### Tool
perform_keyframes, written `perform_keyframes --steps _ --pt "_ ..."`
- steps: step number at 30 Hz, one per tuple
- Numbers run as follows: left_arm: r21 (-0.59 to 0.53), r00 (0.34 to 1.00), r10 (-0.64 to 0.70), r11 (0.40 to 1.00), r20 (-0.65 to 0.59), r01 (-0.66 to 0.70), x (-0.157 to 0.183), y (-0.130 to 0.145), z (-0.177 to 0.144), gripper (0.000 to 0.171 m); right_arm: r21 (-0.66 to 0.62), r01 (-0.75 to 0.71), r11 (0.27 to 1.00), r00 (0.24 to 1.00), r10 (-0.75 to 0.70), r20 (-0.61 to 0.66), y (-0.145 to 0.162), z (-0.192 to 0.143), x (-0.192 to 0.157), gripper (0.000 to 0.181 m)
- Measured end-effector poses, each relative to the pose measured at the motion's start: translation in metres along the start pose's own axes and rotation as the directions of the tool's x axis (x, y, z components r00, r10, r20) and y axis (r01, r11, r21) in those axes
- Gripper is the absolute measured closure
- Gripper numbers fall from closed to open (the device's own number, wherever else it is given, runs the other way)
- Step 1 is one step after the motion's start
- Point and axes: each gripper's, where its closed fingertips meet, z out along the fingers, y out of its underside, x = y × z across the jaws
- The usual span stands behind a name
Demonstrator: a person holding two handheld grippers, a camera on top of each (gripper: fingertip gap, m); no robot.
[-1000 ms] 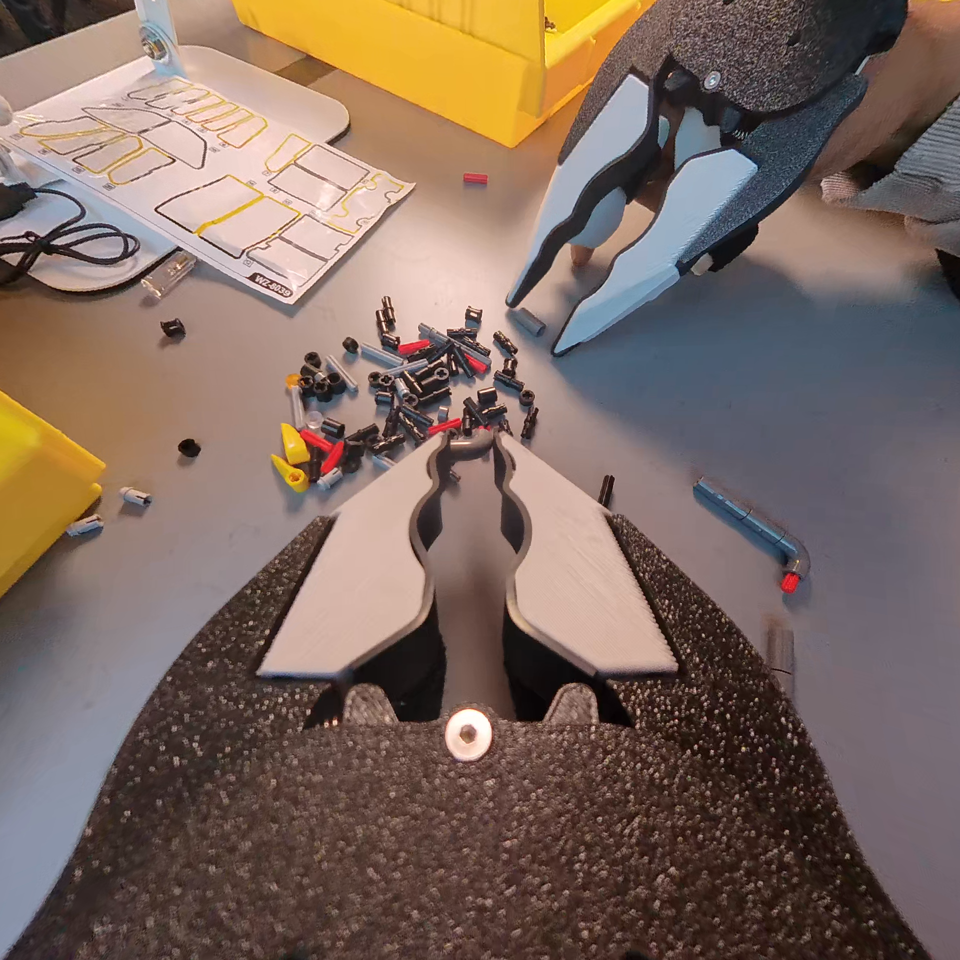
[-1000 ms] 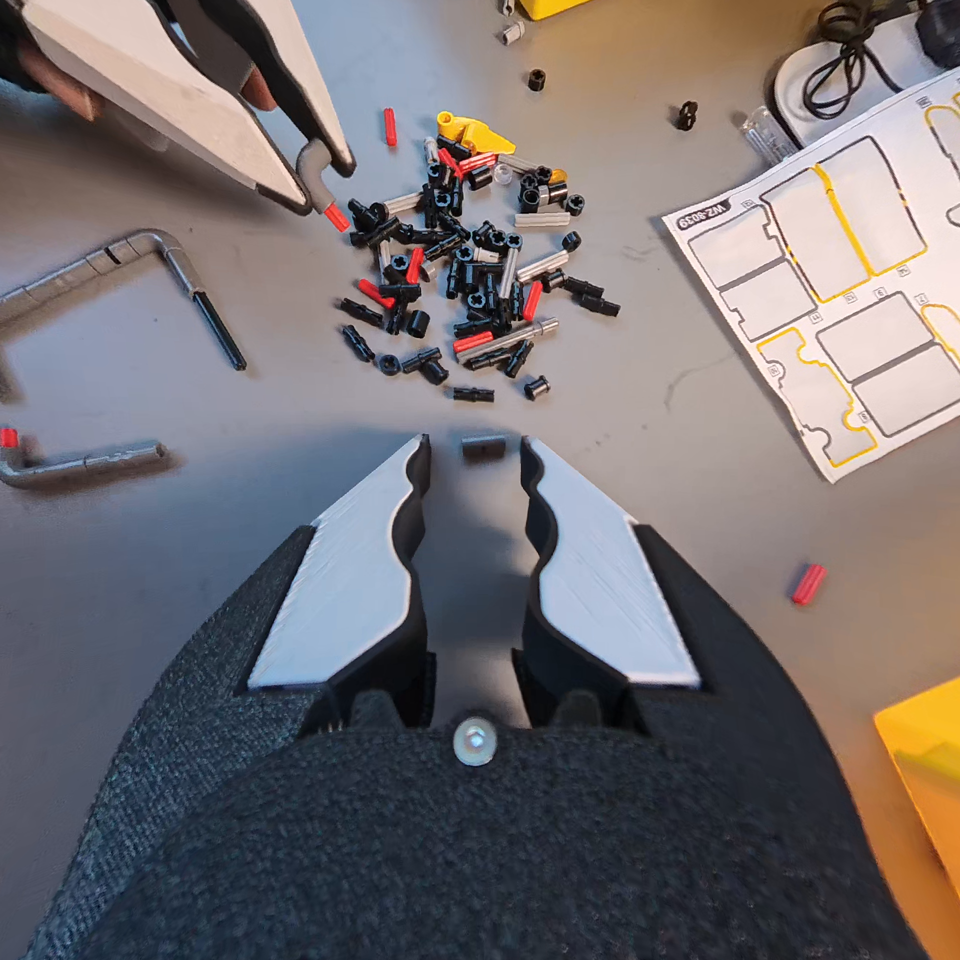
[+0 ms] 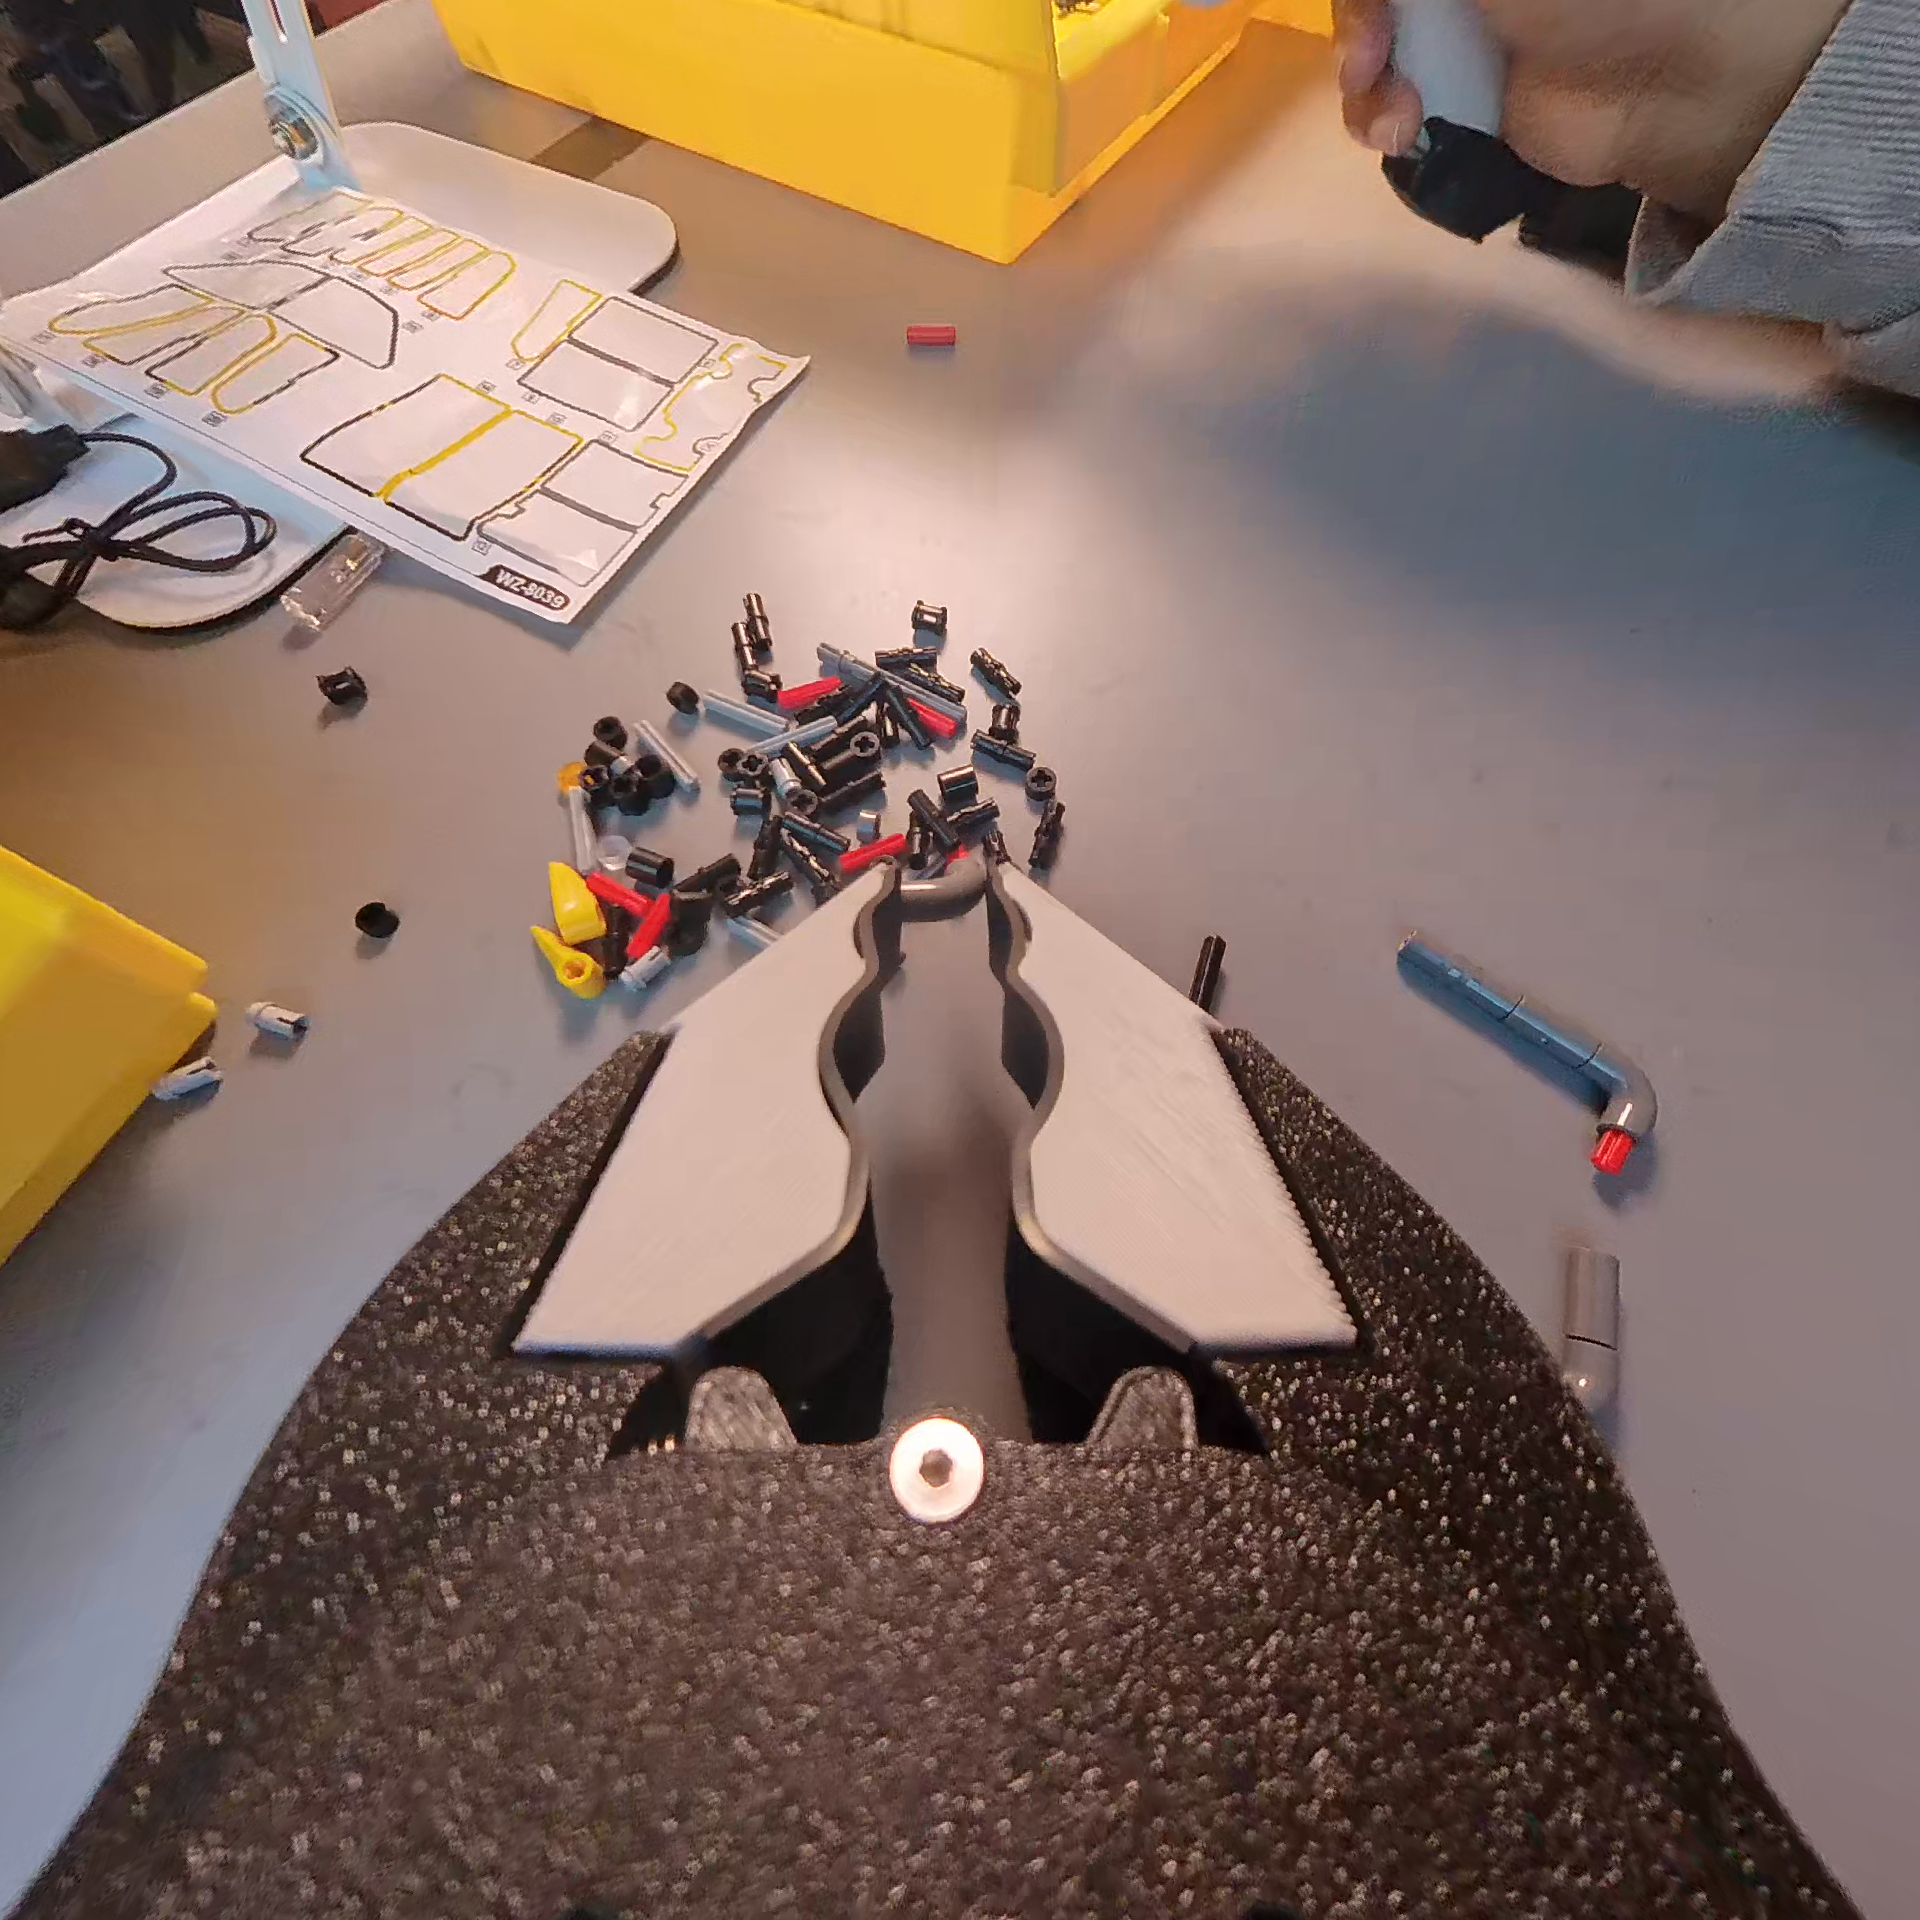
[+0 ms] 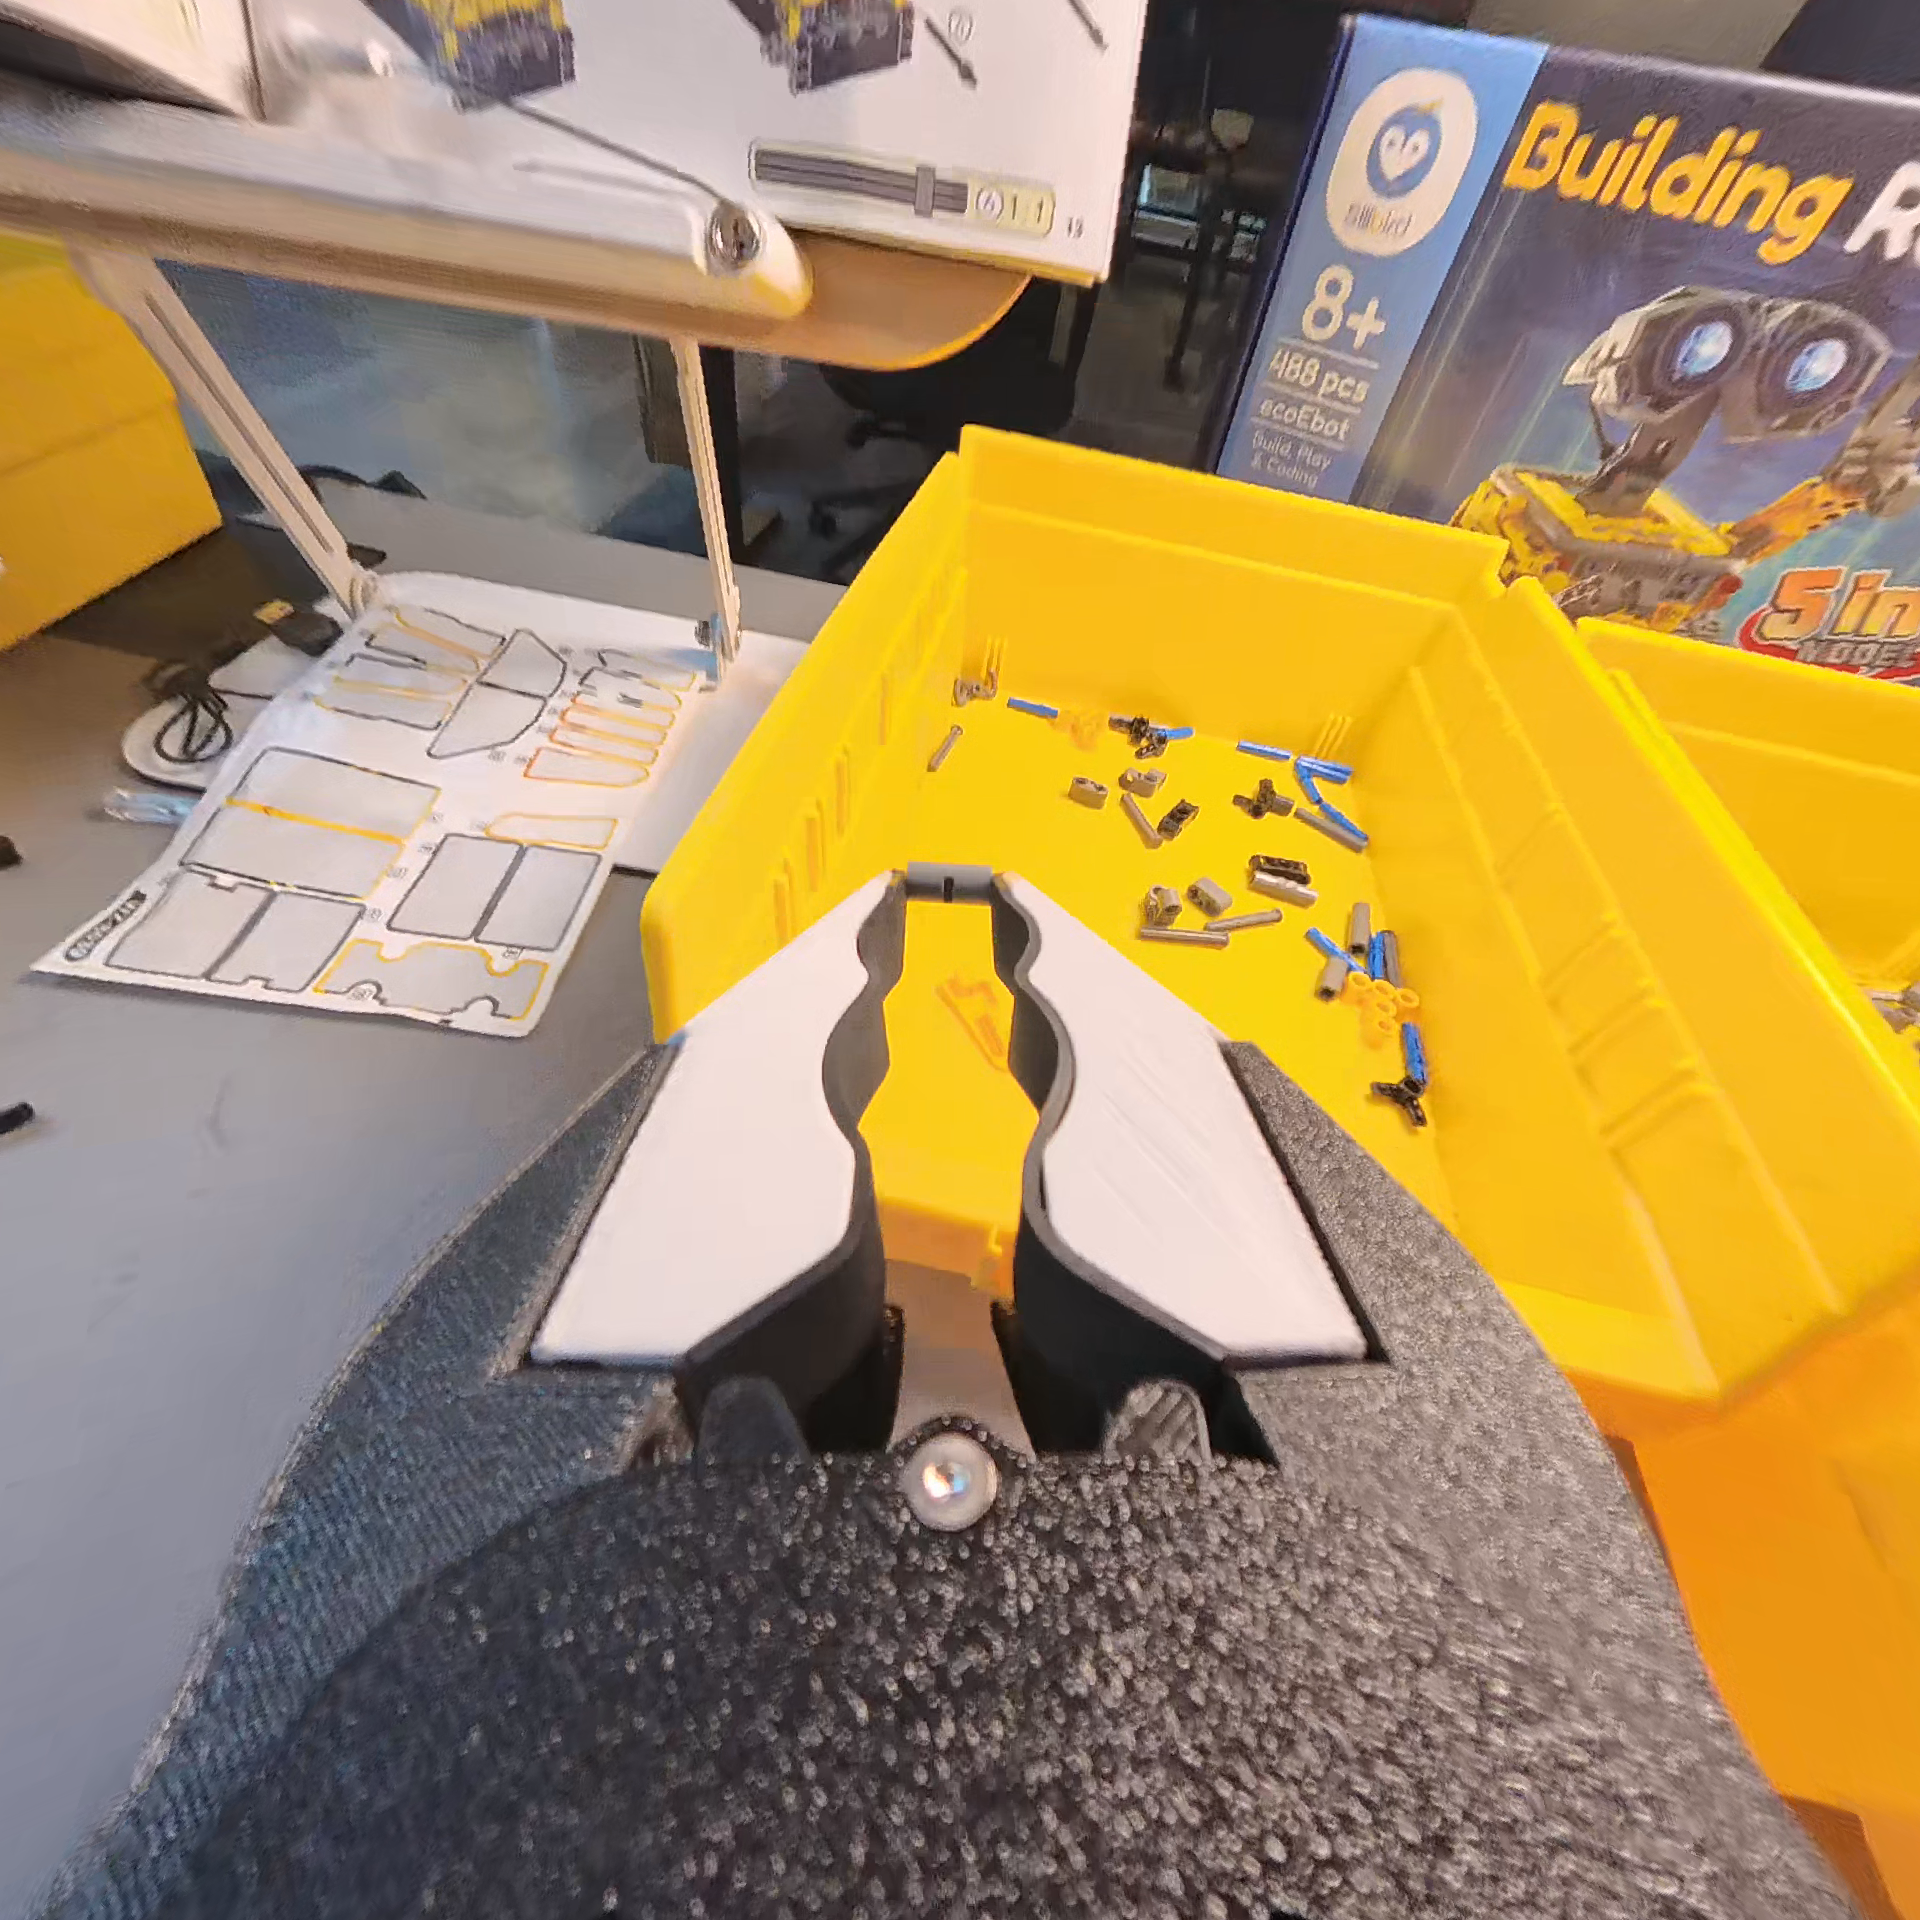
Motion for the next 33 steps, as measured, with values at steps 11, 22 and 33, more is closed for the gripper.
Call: perform_keyframes --steps 11,22,33 --pt "-0.006 1.000 0.010 1.000 0.014 -0.010 0.001 0.001 0.000 0.156 -0.022 0.176 0.984 0.981 -0.174 0.083 0.008 0.007 -0.055 0.167" --pt "-0.005 1.000 0.011 1.000 0.026 -0.010 -0.001 0.001 0.000 0.156 0.034 0.198 0.980 0.973 -0.201 0.115 -0.006 -0.006 -0.061 0.167" --pt "0.001 0.999 0.009 1.000 0.053 -0.009 -0.004 0.000 -0.001 0.156 -0.024 0.113 0.993 0.993 -0.112 0.049 0.002 -0.001 -0.014 0.163"
